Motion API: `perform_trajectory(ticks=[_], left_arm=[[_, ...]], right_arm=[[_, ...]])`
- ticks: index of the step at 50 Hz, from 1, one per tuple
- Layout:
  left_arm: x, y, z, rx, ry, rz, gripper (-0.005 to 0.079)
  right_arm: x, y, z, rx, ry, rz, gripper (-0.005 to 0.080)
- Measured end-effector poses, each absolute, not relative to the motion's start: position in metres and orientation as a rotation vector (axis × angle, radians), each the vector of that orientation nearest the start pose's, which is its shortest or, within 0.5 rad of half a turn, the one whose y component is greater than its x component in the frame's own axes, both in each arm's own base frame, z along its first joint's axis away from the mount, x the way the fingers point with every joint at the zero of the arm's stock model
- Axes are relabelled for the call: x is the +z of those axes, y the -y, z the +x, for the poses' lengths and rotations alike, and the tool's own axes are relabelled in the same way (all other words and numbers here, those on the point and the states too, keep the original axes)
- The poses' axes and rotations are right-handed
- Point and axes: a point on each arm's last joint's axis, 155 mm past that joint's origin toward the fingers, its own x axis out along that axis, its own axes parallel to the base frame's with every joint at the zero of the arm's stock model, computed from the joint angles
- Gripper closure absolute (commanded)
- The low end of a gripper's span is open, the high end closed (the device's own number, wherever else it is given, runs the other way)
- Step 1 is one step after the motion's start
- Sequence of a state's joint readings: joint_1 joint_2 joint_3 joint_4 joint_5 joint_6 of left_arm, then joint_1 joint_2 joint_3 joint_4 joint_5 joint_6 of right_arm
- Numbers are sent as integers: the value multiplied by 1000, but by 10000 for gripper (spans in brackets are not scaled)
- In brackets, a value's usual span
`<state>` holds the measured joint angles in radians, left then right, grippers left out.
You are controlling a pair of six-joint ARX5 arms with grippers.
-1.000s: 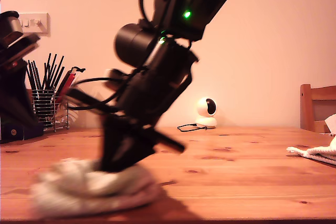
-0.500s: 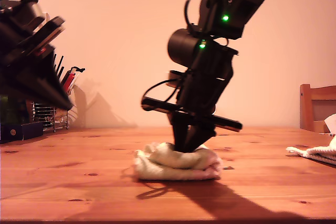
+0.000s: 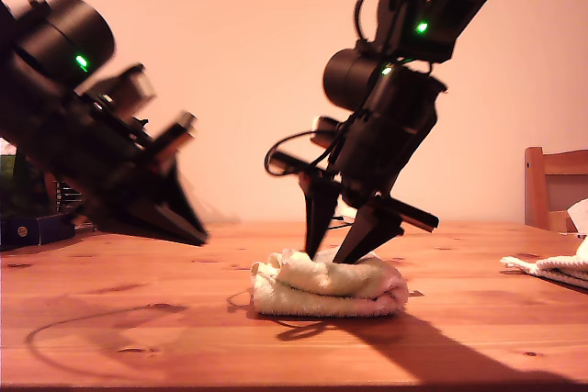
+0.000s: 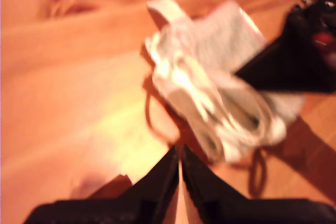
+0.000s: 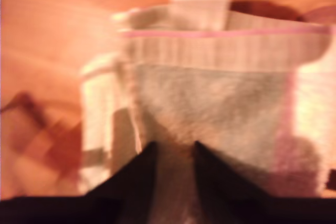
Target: Fold the tea towel in front of you. After folding it, place it to the right side.
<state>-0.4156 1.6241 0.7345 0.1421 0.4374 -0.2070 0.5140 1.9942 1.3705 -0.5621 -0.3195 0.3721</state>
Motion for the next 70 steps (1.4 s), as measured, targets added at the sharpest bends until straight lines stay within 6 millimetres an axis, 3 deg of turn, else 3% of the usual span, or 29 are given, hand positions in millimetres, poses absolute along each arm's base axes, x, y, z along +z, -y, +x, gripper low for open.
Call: perform_trajectory(ticks=[23,38,48,70], left_arm=[[56,281,344,-827,-809,-197,764],[48,283,345,-820,-824,-207,764],[55,287,350,-827,-789,-209,764],[56,293,349,-832,-792,-227,764]], right_arm=[[48,-257,373,531,-1331,299,353],[35,-221,367,425,-1394,227,353],[32,-207,365,393,-1419,212,353],[32,-207,364,414,-1414,187,353]])
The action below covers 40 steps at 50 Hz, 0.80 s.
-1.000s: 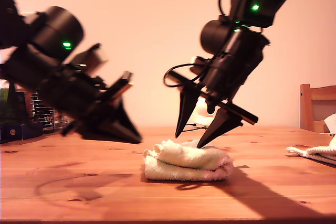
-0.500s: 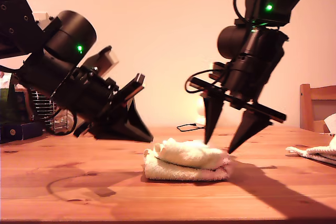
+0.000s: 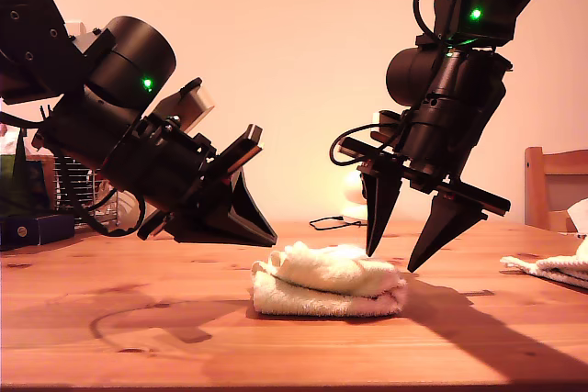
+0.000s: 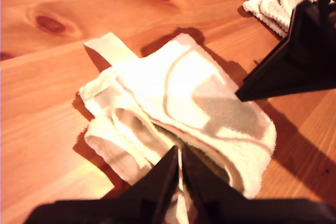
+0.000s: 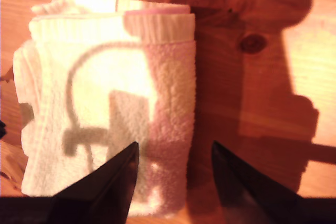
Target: Fold the tea towel in front of you. After folding it, place it to the right side.
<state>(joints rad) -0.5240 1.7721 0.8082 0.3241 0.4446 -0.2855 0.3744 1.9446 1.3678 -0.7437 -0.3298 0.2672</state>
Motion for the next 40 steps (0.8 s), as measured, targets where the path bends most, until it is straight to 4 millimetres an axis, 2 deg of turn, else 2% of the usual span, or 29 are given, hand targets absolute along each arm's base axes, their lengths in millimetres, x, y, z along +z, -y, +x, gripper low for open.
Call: perform_trajectory(ticks=[14,29,40], left_arm=[[55,294,350,-835,-793,-228,764],[26,302,350,-842,-868,-239,764],[23,304,348,-841,-883,-247,764]], right_arm=[[33,-209,369,423,-1390,187,353],[33,-209,369,425,-1390,184,353],[30,-210,368,428,-1397,186,353]])
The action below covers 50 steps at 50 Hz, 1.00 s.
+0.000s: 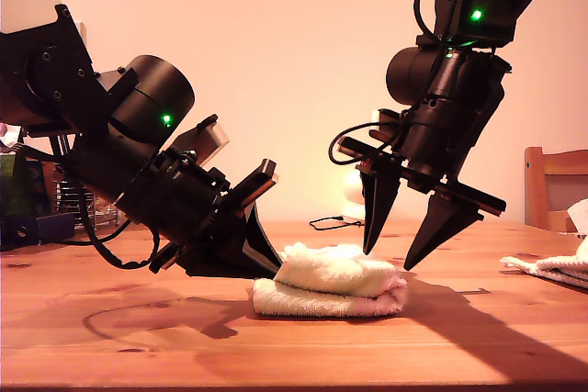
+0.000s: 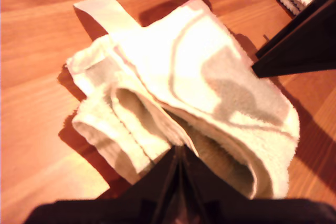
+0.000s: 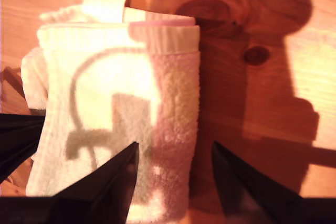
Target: Fold the tea towel in front of you. After folding it, place it to the right side.
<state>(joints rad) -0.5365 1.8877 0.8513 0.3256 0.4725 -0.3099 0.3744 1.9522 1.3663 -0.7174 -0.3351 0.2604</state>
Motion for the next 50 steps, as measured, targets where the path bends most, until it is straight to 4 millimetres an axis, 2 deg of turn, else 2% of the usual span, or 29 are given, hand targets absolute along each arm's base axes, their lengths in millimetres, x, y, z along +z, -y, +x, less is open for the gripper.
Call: perform_trajectory(ticks=[25,35,50], left_arm=[[20,304,346,-843,-902,-250,764],[19,304,345,-844,-907,-250,764],[18,304,343,-845,-915,-251,764]], right_arm=[[9,-219,364,466,-1448,223,354],[10,-225,365,491,-1443,244,379],[10,-239,366,530,-1432,277,635]])
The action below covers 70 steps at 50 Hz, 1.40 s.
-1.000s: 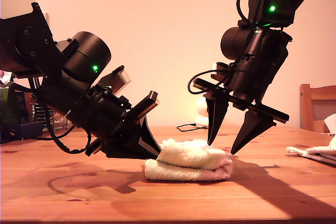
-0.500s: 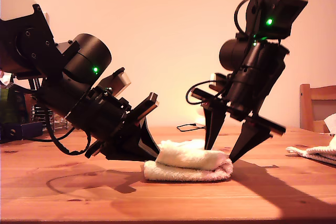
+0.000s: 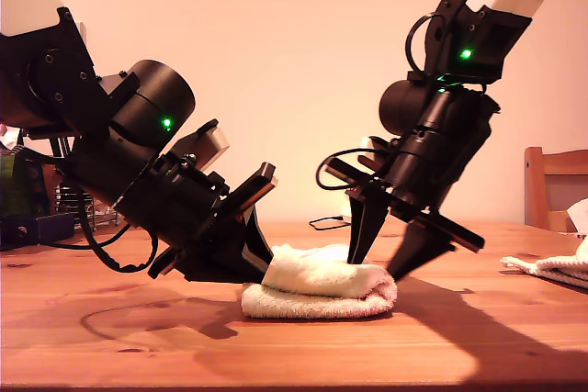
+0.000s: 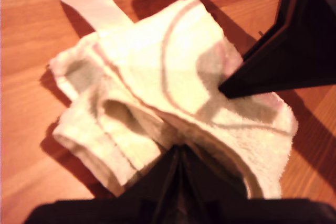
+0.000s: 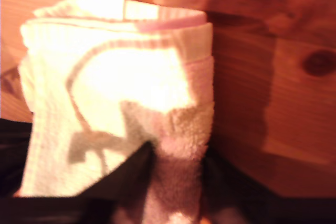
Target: Fold the tea towel in front of you. After folding it, place it to the right side.
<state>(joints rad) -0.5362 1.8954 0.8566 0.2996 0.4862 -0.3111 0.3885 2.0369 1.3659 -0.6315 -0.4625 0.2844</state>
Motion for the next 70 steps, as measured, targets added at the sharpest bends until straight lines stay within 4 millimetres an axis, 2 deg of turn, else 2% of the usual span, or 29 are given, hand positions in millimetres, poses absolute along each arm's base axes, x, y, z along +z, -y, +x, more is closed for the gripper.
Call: perform_trajectory(ticks=[5,31,37,43,49,63,70], left_arm=[[18,304,343,-845,-915,-251,764],[22,290,358,-819,-882,-255,764],[40,290,360,-839,-834,-230,764],[75,291,362,-862,-755,-221,764],[96,293,367,-874,-703,-220,764],[89,289,367,-857,-720,-192,764],[88,288,367,-855,-723,-186,764]], right_arm=[[11,-242,369,538,-1416,278,747],[16,-252,371,572,-1404,327,765],[17,-252,371,575,-1404,329,765],[18,-251,371,572,-1405,331,765],[25,-244,373,560,-1398,342,765],[56,-220,385,536,-1338,366,765],[62,-206,389,514,-1328,378,765]])
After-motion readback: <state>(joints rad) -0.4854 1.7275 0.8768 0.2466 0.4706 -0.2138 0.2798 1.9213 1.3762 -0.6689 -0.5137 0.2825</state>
